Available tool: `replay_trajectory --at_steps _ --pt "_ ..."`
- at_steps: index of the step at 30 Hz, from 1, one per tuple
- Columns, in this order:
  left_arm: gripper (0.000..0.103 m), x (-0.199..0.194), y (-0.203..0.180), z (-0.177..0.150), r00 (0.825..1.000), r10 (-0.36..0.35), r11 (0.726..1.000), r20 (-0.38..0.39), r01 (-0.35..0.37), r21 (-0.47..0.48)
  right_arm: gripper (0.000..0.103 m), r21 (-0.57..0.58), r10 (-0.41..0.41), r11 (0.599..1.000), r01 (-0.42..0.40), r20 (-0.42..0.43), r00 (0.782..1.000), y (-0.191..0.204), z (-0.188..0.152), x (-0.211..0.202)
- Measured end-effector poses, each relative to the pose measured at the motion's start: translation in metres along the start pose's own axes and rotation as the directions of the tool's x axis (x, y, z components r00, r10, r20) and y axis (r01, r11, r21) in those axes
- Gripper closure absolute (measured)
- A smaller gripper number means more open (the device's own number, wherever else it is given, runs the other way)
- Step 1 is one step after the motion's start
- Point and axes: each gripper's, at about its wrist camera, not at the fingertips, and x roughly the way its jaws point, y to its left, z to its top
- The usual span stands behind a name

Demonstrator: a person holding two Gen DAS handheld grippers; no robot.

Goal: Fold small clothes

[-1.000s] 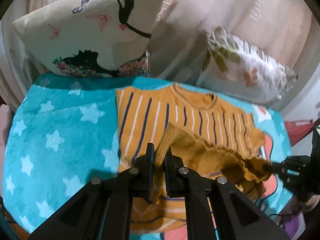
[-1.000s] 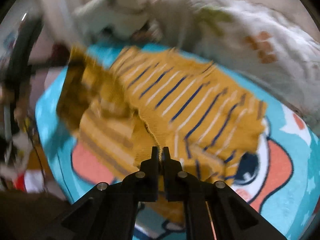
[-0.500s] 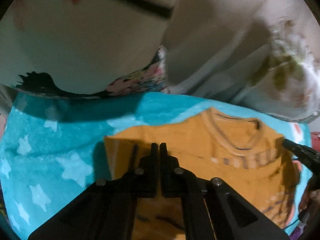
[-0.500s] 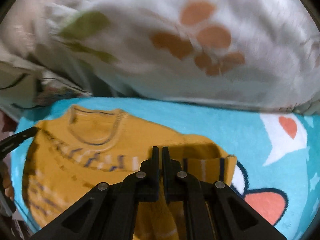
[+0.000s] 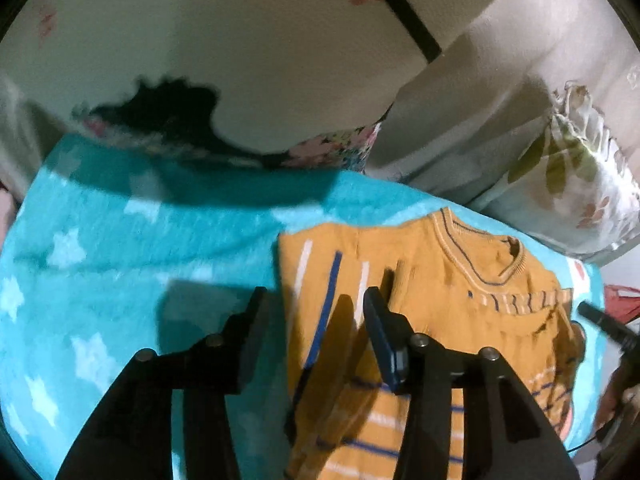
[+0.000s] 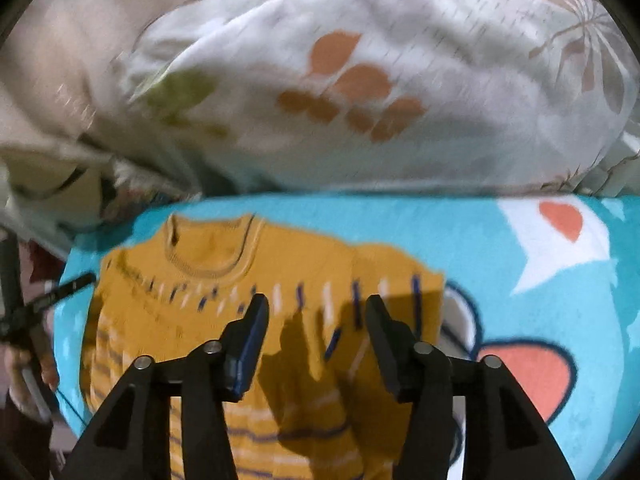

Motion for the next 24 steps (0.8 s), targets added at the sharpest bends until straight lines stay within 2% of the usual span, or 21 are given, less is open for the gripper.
replay_trajectory --at_steps 5,6,7,8,10,11,13,15,16,17,18,19,24 --pt "0.049 0.001 0.0 -0.017 1.0 0.021 1.0 -0.018 -0.021 0.007 0.044 -0.066 -0.066 0.996 0.061 -0.072 0.995 0.01 -0.03 0.024" --pt "0.049 0.003 -0.002 -0.02 0.999 0.027 1.0 -0.028 -0.027 0.014 0.061 -0.064 -0.067 0.996 0.062 -0.081 0.994 0.009 -0.032 0.027" --pt "0.049 0.006 -0.005 -0.023 0.998 0.042 0.999 -0.039 -0.041 0.027 0.09 -0.059 -0.069 0.996 0.065 -0.076 0.995 0.005 -0.034 0.027" --pt "0.049 0.009 -0.006 -0.027 0.995 0.092 0.995 -0.045 -0.09 0.049 0.093 -0.047 -0.08 0.996 0.076 -0.076 0.994 0.001 -0.033 0.029" --pt "0.049 0.014 -0.006 -0.031 0.98 0.193 0.98 -0.046 -0.19 0.06 0.093 -0.005 -0.094 0.996 0.094 -0.062 0.994 -0.005 -0.024 0.035" --pt "0.049 0.016 -0.003 -0.033 0.977 0.209 0.977 -0.05 -0.206 0.046 0.093 0.02 -0.104 0.994 0.105 -0.054 0.993 -0.01 -0.02 0.036" --pt "0.049 0.013 0.01 -0.036 0.977 0.199 0.979 -0.073 -0.202 -0.034 0.092 0.081 -0.172 0.981 0.175 -0.045 0.984 -0.026 -0.008 0.034" --pt "0.049 0.003 0.022 -0.04 0.986 0.153 0.981 -0.071 -0.16 -0.109 0.091 0.148 -0.134 0.979 0.139 -0.043 0.99 -0.037 -0.003 0.029" --pt "0.049 -0.006 0.026 -0.043 0.988 0.141 0.98 -0.057 -0.147 -0.135 0.084 0.186 -0.104 0.977 0.107 -0.029 0.994 -0.043 -0.003 0.021" --pt "0.049 -0.015 0.03 -0.046 0.989 0.144 0.978 -0.045 -0.149 -0.147 0.077 0.198 -0.099 0.975 0.099 -0.011 0.995 -0.046 -0.004 0.013" --pt "0.049 -0.022 0.031 -0.05 0.988 0.154 0.976 -0.032 -0.157 -0.153 0.063 0.193 -0.105 0.976 0.101 0.01 0.994 -0.047 -0.007 0.003" --pt "0.049 -0.031 0.031 -0.055 0.986 0.166 0.973 -0.018 -0.166 -0.157 0.057 0.184 -0.11 0.977 0.103 0.026 0.994 -0.048 -0.011 -0.006" --pt "0.049 -0.058 0.02 -0.081 0.978 0.206 0.961 0.014 -0.2 -0.191 0.057 0.153 -0.099 0.984 0.092 0.039 0.994 -0.049 -0.041 -0.04"
